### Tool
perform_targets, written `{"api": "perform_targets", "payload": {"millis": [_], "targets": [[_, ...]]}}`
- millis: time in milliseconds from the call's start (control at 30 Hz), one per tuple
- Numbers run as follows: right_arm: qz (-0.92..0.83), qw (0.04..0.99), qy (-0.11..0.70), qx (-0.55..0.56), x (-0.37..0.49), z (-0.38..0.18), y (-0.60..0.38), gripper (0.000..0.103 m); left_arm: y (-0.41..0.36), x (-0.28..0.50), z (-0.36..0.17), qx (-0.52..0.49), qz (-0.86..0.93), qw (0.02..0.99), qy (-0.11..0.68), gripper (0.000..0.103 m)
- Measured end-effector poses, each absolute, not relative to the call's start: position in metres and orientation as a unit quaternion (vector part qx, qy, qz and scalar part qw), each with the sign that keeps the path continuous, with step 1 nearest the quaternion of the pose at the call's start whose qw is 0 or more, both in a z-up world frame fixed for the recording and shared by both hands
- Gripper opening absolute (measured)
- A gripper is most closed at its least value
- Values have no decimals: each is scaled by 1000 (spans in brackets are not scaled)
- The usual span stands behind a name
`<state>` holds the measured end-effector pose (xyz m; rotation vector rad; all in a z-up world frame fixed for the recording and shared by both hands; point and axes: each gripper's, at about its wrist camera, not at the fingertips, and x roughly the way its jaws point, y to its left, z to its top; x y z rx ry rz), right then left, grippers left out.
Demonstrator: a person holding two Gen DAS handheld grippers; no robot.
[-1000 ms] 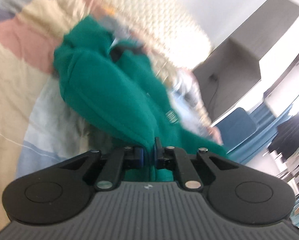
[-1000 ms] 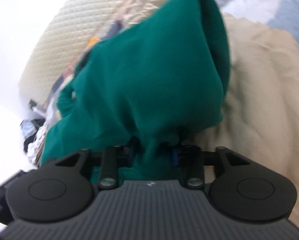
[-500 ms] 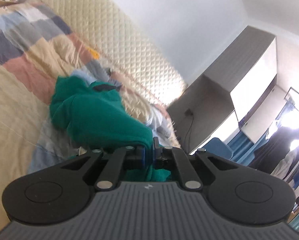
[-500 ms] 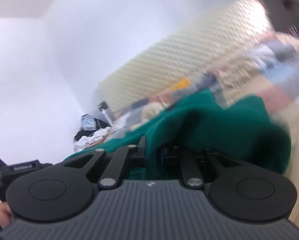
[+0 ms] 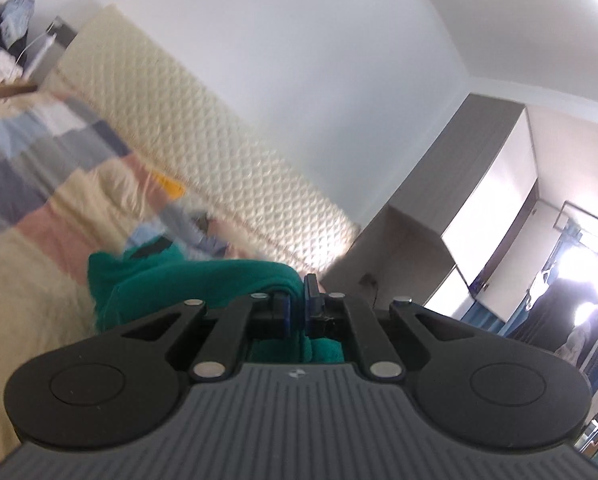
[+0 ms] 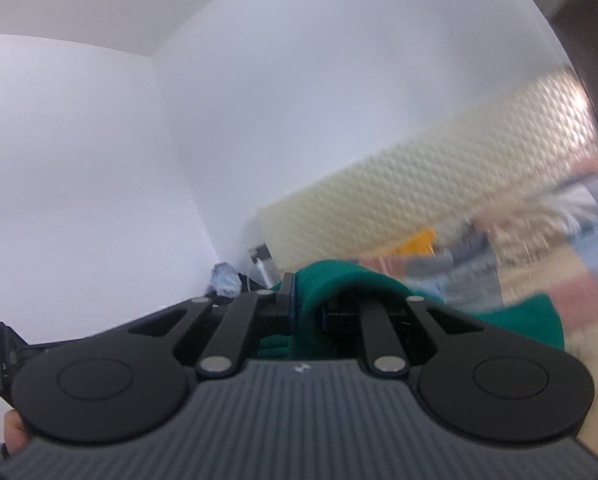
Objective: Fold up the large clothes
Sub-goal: 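Raise the hoodie high with both grippers to let it hang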
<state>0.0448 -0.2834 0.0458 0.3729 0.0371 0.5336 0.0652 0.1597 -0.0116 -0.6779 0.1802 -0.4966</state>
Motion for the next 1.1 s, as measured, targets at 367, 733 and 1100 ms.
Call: {"api": "perform_targets", "payload": {"millis": [367,733,1100], "targets": [[296,933,-80,188,33,192,-298,14,149,48,188,-258,-253,932,-23,6],[293,935,-104,171,67,324,-295,14,141,76,348,-213,-250,942,-66,7],[243,958,11,151,263,177,-266,14,131,261,203,-212,-184,959,47,7]]}}
